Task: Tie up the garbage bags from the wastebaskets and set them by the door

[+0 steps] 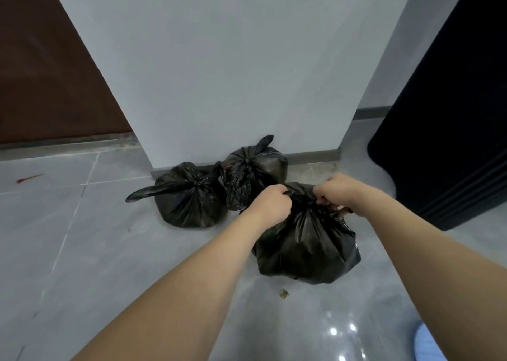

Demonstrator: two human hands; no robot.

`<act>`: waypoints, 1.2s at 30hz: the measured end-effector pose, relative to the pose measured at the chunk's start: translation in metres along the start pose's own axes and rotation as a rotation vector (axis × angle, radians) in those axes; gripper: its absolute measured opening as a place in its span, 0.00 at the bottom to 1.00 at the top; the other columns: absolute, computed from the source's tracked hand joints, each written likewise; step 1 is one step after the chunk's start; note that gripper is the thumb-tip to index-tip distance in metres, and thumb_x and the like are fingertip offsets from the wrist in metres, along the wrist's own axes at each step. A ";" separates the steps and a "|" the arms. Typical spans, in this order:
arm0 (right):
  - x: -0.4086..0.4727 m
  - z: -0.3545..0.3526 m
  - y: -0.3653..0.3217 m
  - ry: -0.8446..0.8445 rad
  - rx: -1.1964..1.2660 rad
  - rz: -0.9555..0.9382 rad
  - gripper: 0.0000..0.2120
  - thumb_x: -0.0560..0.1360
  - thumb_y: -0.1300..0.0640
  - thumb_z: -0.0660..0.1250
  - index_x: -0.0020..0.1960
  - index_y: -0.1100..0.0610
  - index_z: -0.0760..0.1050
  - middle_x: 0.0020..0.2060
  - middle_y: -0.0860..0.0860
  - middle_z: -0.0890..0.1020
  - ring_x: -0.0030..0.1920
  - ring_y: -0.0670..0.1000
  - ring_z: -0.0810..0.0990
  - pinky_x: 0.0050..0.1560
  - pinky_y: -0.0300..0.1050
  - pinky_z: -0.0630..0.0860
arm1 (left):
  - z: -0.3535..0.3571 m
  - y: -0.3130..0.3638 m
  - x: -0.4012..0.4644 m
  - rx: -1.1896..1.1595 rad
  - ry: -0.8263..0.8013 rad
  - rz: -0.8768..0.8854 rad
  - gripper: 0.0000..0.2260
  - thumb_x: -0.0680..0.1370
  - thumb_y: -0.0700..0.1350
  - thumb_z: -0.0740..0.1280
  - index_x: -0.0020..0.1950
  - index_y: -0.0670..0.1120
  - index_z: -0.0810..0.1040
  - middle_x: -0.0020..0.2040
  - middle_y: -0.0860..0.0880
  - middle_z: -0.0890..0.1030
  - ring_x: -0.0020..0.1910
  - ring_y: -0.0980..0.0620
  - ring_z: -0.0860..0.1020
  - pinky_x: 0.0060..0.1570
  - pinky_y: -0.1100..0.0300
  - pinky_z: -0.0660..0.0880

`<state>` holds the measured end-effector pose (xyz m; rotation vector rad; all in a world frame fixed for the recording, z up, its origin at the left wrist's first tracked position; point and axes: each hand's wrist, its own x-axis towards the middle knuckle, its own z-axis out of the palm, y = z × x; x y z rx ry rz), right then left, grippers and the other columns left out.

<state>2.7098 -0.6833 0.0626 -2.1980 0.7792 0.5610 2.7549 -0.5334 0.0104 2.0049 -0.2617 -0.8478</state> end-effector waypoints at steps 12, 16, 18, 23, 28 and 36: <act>0.088 -0.089 0.012 0.317 -0.073 -0.033 0.05 0.71 0.59 0.63 0.40 0.61 0.74 0.33 0.55 0.75 0.31 0.53 0.72 0.28 0.41 0.61 | 0.031 0.081 0.099 0.101 0.034 0.114 0.07 0.77 0.37 0.58 0.44 0.45 0.73 0.44 0.42 0.78 0.42 0.45 0.77 0.50 0.48 0.78; 0.125 -0.080 0.037 0.399 0.034 -0.127 0.08 0.69 0.61 0.63 0.32 0.59 0.69 0.27 0.55 0.72 0.30 0.55 0.71 0.30 0.43 0.62 | 0.045 0.073 0.143 0.164 0.057 0.100 0.07 0.78 0.37 0.56 0.47 0.44 0.73 0.45 0.41 0.78 0.47 0.43 0.78 0.55 0.47 0.77; 0.142 -0.069 0.048 0.450 0.104 -0.144 0.08 0.70 0.62 0.62 0.33 0.60 0.72 0.28 0.57 0.74 0.30 0.54 0.72 0.30 0.43 0.64 | 0.048 0.065 0.162 0.143 0.065 0.084 0.09 0.79 0.38 0.56 0.51 0.40 0.75 0.47 0.39 0.80 0.49 0.42 0.79 0.56 0.49 0.77; 0.186 -0.048 0.067 0.469 0.449 -0.071 0.10 0.72 0.61 0.60 0.36 0.64 0.75 0.31 0.58 0.76 0.34 0.53 0.73 0.35 0.44 0.68 | 0.053 0.046 0.203 0.118 0.093 0.050 0.12 0.78 0.40 0.56 0.54 0.39 0.76 0.50 0.37 0.80 0.54 0.37 0.78 0.57 0.46 0.75; 0.204 -0.036 0.077 0.478 0.477 -0.047 0.12 0.72 0.59 0.59 0.43 0.62 0.81 0.38 0.56 0.84 0.40 0.56 0.81 0.43 0.52 0.79 | 0.057 0.046 0.206 0.055 0.109 0.061 0.10 0.78 0.40 0.56 0.52 0.41 0.76 0.45 0.43 0.79 0.45 0.45 0.77 0.47 0.55 0.73; 0.189 -0.030 0.071 0.557 0.385 -0.101 0.21 0.76 0.60 0.58 0.69 0.57 0.71 0.65 0.53 0.76 0.64 0.54 0.74 0.64 0.43 0.67 | 0.050 0.043 0.191 0.229 0.215 0.123 0.15 0.79 0.41 0.57 0.66 0.44 0.65 0.53 0.44 0.77 0.50 0.45 0.76 0.49 0.56 0.71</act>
